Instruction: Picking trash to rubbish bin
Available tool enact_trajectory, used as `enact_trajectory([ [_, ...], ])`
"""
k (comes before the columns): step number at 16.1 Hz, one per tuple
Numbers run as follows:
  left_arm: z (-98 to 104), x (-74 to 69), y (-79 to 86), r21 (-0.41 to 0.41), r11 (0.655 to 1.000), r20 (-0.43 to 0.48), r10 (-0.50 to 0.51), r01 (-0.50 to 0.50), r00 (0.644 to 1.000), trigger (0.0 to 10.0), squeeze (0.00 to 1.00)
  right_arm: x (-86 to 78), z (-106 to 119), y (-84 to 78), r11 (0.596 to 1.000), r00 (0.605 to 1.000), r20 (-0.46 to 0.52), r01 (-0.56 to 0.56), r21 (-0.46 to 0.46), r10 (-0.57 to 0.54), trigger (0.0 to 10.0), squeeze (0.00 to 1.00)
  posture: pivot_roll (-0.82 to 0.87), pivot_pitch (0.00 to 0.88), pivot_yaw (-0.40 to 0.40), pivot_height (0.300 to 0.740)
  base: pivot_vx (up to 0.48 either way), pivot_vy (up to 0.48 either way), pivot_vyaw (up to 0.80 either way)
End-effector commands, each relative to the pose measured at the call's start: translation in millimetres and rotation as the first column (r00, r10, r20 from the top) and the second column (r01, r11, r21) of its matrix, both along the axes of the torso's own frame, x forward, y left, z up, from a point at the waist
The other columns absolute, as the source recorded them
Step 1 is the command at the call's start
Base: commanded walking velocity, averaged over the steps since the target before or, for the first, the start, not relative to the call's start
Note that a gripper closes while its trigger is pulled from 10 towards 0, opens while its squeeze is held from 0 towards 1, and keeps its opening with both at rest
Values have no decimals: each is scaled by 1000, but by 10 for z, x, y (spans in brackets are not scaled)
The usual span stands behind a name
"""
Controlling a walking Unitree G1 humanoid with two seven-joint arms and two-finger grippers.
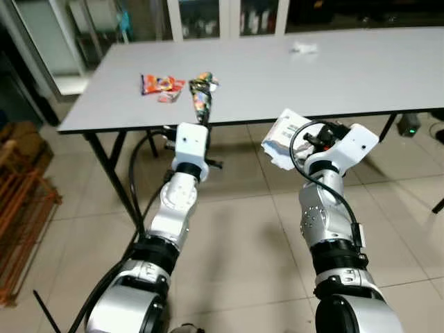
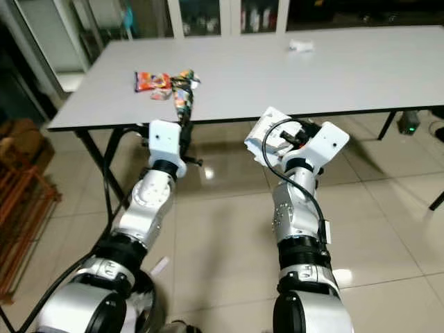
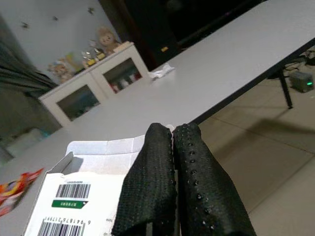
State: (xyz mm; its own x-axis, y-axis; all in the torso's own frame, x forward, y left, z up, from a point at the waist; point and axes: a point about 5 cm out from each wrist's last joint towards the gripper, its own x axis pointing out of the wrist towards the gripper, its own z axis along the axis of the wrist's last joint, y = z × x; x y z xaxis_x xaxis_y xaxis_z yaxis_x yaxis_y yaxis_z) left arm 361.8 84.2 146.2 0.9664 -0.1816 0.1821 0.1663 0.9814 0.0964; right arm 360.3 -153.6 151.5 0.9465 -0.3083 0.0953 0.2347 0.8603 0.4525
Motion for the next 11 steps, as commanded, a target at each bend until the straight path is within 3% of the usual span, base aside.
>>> enact_trajectory([
  [1,-8,-1,0,-1,1000,-5,7,-7,1000,10000,0,12,28,4,1000,1000,2,-7,-2,7,10000,0,20,0,71,740,-244,0,0],
  [3,-8,-1,-2,-1,1000,-5,7,-7,1000,10000,0,13,24,1,1000,1000,-1,-8,-3,8,10000,0,19,0,71,740,-251,0,0],
  [11,-28,10,14,13,1000,-20,20,-20,1000,10000,0,31,4,53,998,999,-31,-46,-40,45,10000,0,21,0,69,740,0,0,64],
])
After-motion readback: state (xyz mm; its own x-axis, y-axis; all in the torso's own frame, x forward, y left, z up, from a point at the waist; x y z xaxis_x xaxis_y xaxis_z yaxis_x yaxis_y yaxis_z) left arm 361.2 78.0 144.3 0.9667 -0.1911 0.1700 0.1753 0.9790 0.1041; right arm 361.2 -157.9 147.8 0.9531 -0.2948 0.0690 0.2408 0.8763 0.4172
